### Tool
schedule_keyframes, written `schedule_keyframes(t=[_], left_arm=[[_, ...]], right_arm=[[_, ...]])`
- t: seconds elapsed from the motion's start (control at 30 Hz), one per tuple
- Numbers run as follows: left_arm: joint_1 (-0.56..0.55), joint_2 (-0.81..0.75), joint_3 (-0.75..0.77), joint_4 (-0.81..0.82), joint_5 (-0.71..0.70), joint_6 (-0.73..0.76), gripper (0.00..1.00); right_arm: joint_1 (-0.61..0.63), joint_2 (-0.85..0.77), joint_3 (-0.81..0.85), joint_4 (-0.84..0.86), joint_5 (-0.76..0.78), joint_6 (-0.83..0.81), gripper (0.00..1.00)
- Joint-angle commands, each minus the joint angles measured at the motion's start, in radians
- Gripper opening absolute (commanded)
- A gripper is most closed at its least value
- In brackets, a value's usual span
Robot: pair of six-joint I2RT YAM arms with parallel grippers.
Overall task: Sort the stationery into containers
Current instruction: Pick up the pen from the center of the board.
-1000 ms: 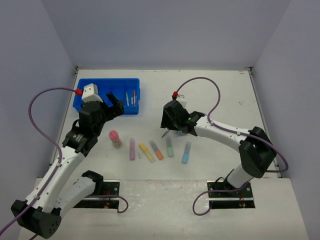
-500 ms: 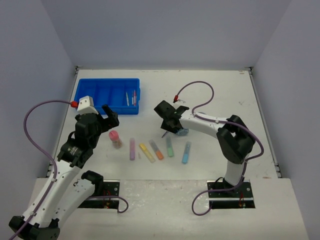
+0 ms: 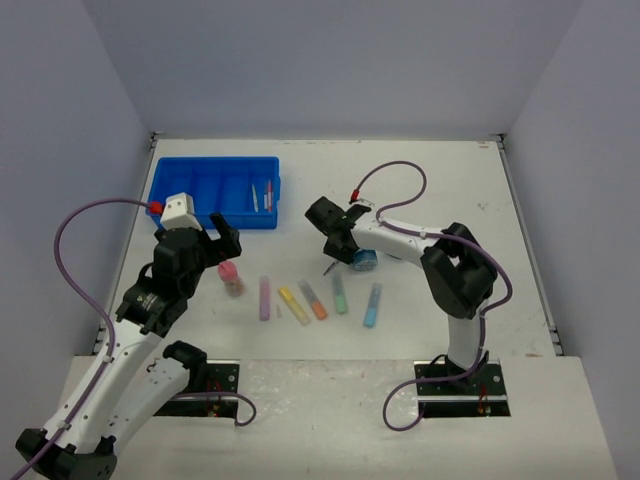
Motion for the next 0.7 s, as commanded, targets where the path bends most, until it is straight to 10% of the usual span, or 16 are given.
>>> schedule_keyframes(t=[0.0, 0.67], left_arm=[[-0.009, -0.011, 0.005, 0.015, -0.01, 0.027, 1.0], [-0.009, -0.026, 0.008, -0.002, -0.029, -0.002, 1.0]], right_arm=[[-0.008, 0.052, 0.053, -0.036, 0.054, 0.041, 0.31], [-0.01, 0.12, 0.119, -0.004, -0.008, 0.027, 0.0]])
